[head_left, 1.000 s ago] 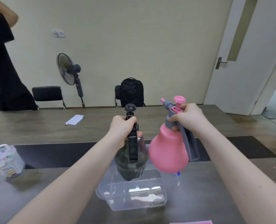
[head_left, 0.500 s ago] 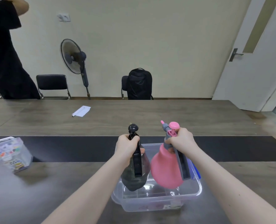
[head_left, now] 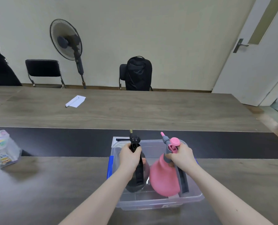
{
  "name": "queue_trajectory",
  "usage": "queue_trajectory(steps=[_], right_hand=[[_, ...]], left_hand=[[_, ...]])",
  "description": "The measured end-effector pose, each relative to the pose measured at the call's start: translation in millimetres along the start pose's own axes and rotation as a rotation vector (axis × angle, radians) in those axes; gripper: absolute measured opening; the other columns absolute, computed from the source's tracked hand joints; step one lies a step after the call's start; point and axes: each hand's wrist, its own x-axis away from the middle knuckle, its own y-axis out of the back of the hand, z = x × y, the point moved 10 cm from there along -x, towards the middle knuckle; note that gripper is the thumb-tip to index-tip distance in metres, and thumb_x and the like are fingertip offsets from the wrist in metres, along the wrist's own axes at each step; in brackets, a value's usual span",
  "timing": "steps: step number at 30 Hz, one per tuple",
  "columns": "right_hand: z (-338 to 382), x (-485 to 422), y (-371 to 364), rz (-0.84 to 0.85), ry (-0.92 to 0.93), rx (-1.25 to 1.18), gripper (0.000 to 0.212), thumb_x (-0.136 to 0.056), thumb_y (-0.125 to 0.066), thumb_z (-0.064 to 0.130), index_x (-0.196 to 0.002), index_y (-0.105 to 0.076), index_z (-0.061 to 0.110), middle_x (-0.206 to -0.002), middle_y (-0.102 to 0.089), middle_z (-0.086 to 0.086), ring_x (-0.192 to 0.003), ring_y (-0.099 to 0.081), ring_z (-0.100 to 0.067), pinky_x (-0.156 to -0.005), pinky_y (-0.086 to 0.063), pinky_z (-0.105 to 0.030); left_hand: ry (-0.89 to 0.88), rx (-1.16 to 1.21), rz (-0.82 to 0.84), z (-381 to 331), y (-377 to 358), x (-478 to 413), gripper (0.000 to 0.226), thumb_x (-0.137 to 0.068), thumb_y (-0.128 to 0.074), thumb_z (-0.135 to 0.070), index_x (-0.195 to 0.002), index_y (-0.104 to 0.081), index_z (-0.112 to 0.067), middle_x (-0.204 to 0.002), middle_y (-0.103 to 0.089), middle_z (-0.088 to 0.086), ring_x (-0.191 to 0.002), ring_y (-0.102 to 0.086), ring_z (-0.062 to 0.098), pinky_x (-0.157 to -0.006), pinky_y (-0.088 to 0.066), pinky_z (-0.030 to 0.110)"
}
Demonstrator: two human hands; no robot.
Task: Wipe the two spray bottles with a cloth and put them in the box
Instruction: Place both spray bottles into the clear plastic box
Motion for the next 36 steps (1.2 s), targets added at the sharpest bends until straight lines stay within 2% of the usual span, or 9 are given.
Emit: queue_trajectory(steps=[4, 8, 14, 17, 21, 25, 29, 32, 36], right_hand=[[-1.6, -1.3, -1.7, 0.006, 0.022, 0.002, 0.011, -0.072, -0.061, 0.007, -0.080, -0.054, 0.006, -0.064, -0.061, -0.009, -0.058, -0.056, -0.025, -0.053, -0.043, -0.027], [-2.7, -0.5, -4.1, 0.028, 0.046, 0.038, 0.020, -0.077, -0.062, 0.011, -0.071, -0.043, 0.019, -0.063, -0.049, 0.005, -0.056, -0.044, -0.008, -0.047, -0.033, -0.022], [-4.5, -0.2, -7.8, 0.083, 0.047, 0.107, 0.025, -0.078, -0.058, 0.013, -0.065, -0.037, 0.021, -0.063, -0.047, 0.003, -0.054, -0.042, -0.010, -0.048, -0.033, -0.023], [-5.1, 0.8, -4.8, 0.102, 0.046, 0.155, 0.014, -0.077, -0.060, 0.019, -0.084, -0.049, 0.014, -0.074, -0.054, -0.002, -0.058, -0.046, -0.011, -0.050, -0.035, -0.024], [-9.5, -0.1, 12.7, 0.216, -0.058, 0.029, 0.059, -0.068, -0.073, 0.029, -0.119, -0.046, 0.019, -0.106, -0.060, -0.004, -0.077, -0.060, -0.021, -0.056, -0.050, -0.029], [21.6, -4.0, 40.4, 0.217, -0.021, 0.098, 0.074, -0.066, -0.074, 0.037, -0.130, -0.044, 0.016, -0.113, -0.059, -0.008, -0.089, -0.064, -0.025, -0.060, -0.056, -0.034], [58.4, -3.7, 33.5, 0.219, 0.001, 0.351, 0.041, -0.067, -0.072, 0.032, -0.094, -0.061, 0.003, -0.085, -0.062, -0.011, -0.070, -0.063, -0.029, -0.065, -0.059, -0.039], [67.9, -2.7, 17.6, 0.216, 0.012, 0.569, 0.032, -0.069, -0.071, 0.026, -0.059, -0.045, 0.010, -0.065, -0.054, -0.004, -0.054, -0.056, -0.025, -0.059, -0.052, -0.031], [69.4, -7.4, 7.7, 0.158, 0.031, 0.703, 0.037, -0.069, -0.073, 0.024, -0.058, -0.039, 0.014, -0.073, -0.050, -0.001, -0.075, -0.054, -0.026, -0.066, -0.043, -0.027]], left_hand=[[-0.017, -0.023, -0.011, 13.1, -0.7, -8.5, 0.021, -0.070, -0.057, -0.039, -0.082, -0.057, -0.022, -0.091, -0.068, 0.010, -0.088, -0.071, 0.036, -0.089, -0.054, 0.052], [-0.021, -0.043, -0.013, 17.1, -2.1, -8.0, 0.037, -0.061, -0.055, -0.056, -0.085, -0.053, -0.028, -0.104, -0.065, 0.007, -0.092, -0.069, 0.031, -0.091, -0.053, 0.050], [-0.014, -0.247, 0.085, 4.5, 0.0, -1.2, 0.046, -0.072, -0.062, -0.053, -0.100, -0.052, -0.018, -0.106, -0.066, 0.014, -0.095, -0.066, 0.032, -0.088, -0.054, 0.050], [-0.060, -0.534, 0.139, -9.3, 9.4, 4.3, 0.058, -0.080, -0.059, -0.056, -0.121, -0.047, -0.017, -0.122, -0.063, 0.006, -0.109, -0.061, 0.029, -0.089, -0.051, 0.040], [-0.484, -0.961, 0.089, -67.6, 28.4, 19.5, 0.103, -0.066, -0.054, -0.076, -0.148, -0.023, -0.021, -0.152, -0.033, 0.000, -0.138, -0.034, 0.023, -0.109, -0.034, 0.036], [-0.954, -1.451, 0.354, -96.7, -8.4, 38.9, 0.108, -0.057, -0.070, -0.070, -0.147, -0.029, -0.028, -0.157, -0.026, 0.000, -0.145, -0.023, 0.021, -0.118, -0.015, 0.033], [-1.068, -1.936, 0.542, -85.5, -56.3, 36.9, 0.083, -0.064, -0.078, -0.041, -0.137, -0.041, -0.028, -0.139, -0.049, 0.000, -0.127, -0.045, 0.026, -0.104, -0.036, 0.036], [-0.995, -2.111, 0.588, -72.6, -76.3, 26.7, 0.057, -0.077, -0.070, -0.022, -0.130, -0.049, -0.024, -0.124, -0.059, 0.003, -0.106, -0.060, 0.030, -0.075, -0.048, 0.036], [-0.911, -2.192, 0.636, -69.8, -81.0, 23.9, 0.060, -0.075, -0.072, -0.014, -0.130, -0.051, -0.022, -0.122, -0.060, 0.006, -0.101, -0.061, 0.032, -0.063, -0.040, 0.034]])
